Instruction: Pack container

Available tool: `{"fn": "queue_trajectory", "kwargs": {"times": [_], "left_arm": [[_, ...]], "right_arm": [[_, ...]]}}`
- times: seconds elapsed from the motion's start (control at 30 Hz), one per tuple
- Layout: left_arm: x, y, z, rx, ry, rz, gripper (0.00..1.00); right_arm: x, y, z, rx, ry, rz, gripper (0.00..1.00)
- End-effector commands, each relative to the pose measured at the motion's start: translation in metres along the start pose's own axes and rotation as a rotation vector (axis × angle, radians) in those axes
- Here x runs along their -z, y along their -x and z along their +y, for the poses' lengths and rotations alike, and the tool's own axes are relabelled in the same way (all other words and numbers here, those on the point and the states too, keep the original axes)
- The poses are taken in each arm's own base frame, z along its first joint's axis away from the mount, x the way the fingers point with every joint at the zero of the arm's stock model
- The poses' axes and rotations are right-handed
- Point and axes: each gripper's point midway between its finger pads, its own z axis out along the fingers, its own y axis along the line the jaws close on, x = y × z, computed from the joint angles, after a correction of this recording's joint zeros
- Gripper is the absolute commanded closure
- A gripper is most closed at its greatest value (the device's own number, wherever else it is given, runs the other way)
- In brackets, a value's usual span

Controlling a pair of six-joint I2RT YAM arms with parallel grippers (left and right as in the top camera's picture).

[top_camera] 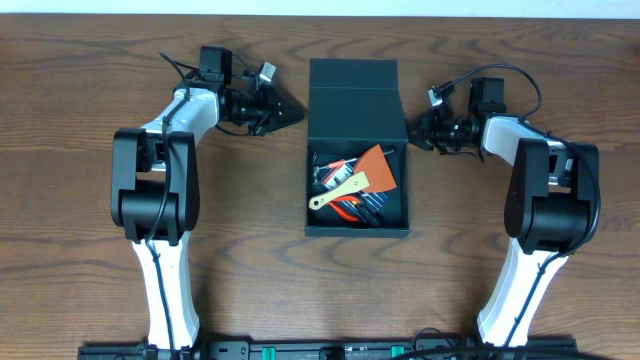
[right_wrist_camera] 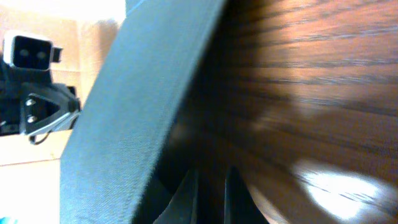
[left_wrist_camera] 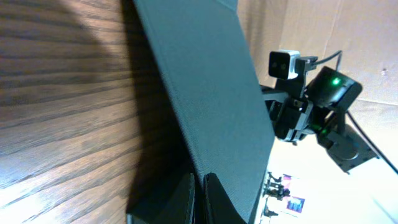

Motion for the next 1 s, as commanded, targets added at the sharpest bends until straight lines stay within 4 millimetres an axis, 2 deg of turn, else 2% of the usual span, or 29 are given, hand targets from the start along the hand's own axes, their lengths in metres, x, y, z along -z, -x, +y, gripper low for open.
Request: {"fn": "queue_trajectory", "kwargs": {"times": [0.0,0.13,0.43,0.57,0.87,0.97], "left_arm": [[-0.007,-0.002,-0.005,0.026,-0.023,0.02,0.94],[-0.01,-0.004,-0.006,0.035,-0.025,0.028,0.94],[-0.01,-0.004,-0.004,0.048,-0.018,0.025,0.94],[-0.009,-0.002,0.0,0.054,0.006,0.012,0.94],[-0.009,-0.003,0.02,0.23,0.1,-0.015,0.94],[-0.009,-0.003,0.021,0.233,0.106,-0.018,0.94]], "right_arm": [[-0.002,-0.004,0.012,-0.014,0.081,0.029,0.98],[-0.002,-0.002,0.02,0.007,0.118,0.03,0.97],[-0.001,-0.001,0.019,0.007,0.115,0.025,0.95],[-0.001,-0.001,0.019,0.006,0.114,0.026,0.95],[-0.002,-0.001,0.018,0.007,0.107,0.023,0.94],[-0.001,0.0,0.018,0.007,0.107,0.023,0.94]]}}
